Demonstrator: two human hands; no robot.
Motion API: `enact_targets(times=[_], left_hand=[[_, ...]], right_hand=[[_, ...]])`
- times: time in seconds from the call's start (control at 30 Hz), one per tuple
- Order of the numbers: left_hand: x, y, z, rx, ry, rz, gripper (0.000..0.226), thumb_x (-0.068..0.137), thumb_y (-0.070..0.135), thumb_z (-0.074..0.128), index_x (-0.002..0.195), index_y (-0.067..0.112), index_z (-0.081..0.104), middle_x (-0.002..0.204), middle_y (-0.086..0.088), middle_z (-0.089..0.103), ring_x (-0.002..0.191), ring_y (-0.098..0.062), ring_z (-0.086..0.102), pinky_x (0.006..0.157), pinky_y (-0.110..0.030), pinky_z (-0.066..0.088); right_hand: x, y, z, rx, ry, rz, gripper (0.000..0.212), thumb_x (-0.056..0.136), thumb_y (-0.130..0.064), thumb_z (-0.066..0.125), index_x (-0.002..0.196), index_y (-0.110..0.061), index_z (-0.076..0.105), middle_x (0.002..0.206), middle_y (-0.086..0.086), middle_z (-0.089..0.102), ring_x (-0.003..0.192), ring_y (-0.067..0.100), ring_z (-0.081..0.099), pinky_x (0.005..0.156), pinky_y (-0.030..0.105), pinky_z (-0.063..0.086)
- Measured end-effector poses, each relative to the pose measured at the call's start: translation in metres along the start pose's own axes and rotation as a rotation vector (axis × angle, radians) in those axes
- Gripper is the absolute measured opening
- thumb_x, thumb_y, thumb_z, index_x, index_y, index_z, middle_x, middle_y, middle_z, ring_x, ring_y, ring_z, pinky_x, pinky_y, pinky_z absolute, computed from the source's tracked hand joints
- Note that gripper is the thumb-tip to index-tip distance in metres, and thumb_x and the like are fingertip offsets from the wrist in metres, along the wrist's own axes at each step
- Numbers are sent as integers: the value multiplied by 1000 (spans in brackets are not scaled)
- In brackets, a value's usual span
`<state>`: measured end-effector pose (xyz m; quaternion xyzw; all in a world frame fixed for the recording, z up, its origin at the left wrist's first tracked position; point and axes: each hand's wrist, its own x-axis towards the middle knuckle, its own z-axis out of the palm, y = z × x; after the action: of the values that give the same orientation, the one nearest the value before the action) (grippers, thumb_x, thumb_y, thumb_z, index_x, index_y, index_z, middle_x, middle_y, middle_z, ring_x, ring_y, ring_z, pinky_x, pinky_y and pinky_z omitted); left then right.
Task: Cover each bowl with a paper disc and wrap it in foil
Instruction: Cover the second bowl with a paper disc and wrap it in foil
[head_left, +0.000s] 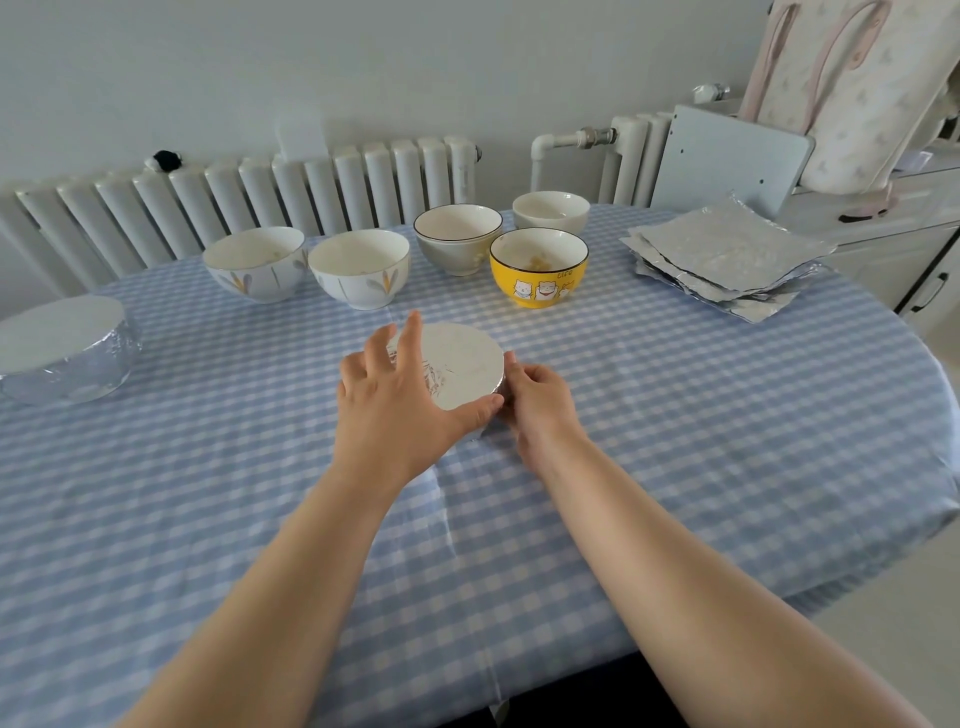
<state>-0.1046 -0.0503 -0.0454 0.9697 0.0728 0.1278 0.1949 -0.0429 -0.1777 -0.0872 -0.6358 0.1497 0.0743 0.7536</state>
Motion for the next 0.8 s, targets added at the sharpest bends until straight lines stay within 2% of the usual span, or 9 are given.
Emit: enact_targets(times=[0.1, 0.3, 0.47, 0.53, 0.6, 0.73, 0.8], left_hand=[[0, 0, 1, -8, 6, 2, 123, 62, 86, 56, 156, 25, 4, 159, -6, 17, 141, -35, 19, 114, -48, 23], [0, 0, 2, -8, 1, 4, 123, 63, 85, 57, 156, 26, 4, 159, -7, 16, 141, -35, 19, 115, -48, 23], [0, -1, 2, -14, -3, -1, 122, 64, 84, 58, 156, 26, 3, 159, -5, 15, 141, -34, 18, 114, -48, 24], [-1, 0, 1, -13, -9, 3, 122, 64, 83, 59, 156, 27, 1, 159, -5, 14, 142, -34, 18, 114, -49, 24], [-2, 1, -1, -4, -13, 9, 123, 63, 86, 56, 156, 27, 0, 159, -5, 14, 142, -35, 19, 114, -49, 25], [-3, 1, -4, 6, -39, 15, 132, 51, 96, 39, 156, 27, 0, 160, -6, 13, 143, -36, 19, 114, -51, 26], [-4, 0, -6, 2, -66, 27, 137, 45, 96, 39, 156, 27, -2, 161, -7, 11, 144, -36, 16, 114, -52, 24]], right_hand=[[3, 1, 1, 21, 14, 6, 25, 98, -31, 58, 92, -8, 64, 92, 13, 73, 91, 32, 71, 86, 49, 58], [7, 4, 6, -61, 101, -28, 7, 98, -21, 56, 93, -19, 61, 98, 6, 73, 93, 27, 71, 83, 46, 59], [4, 1, 8, -112, 97, -74, 13, 97, -14, 55, 90, -23, 59, 96, 1, 71, 91, 24, 70, 82, 45, 59], [3, -2, 6, -202, 71, -118, 17, 94, -6, 53, 95, -21, 59, 96, -1, 70, 91, 22, 70, 83, 44, 59], [2, -5, 1, -254, 77, -159, 22, 93, -1, 48, 104, -19, 58, 96, -4, 68, 94, 17, 67, 86, 38, 58], [-10, -5, -6, -1, 216, -228, 21, 105, -10, 35, 108, -18, 55, 100, -6, 65, 98, 11, 63, 92, 33, 54], [-20, 1, -4, 14, 224, -262, 22, 105, -14, 36, 107, -17, 58, 100, -7, 65, 100, 12, 63, 94, 33, 52]])
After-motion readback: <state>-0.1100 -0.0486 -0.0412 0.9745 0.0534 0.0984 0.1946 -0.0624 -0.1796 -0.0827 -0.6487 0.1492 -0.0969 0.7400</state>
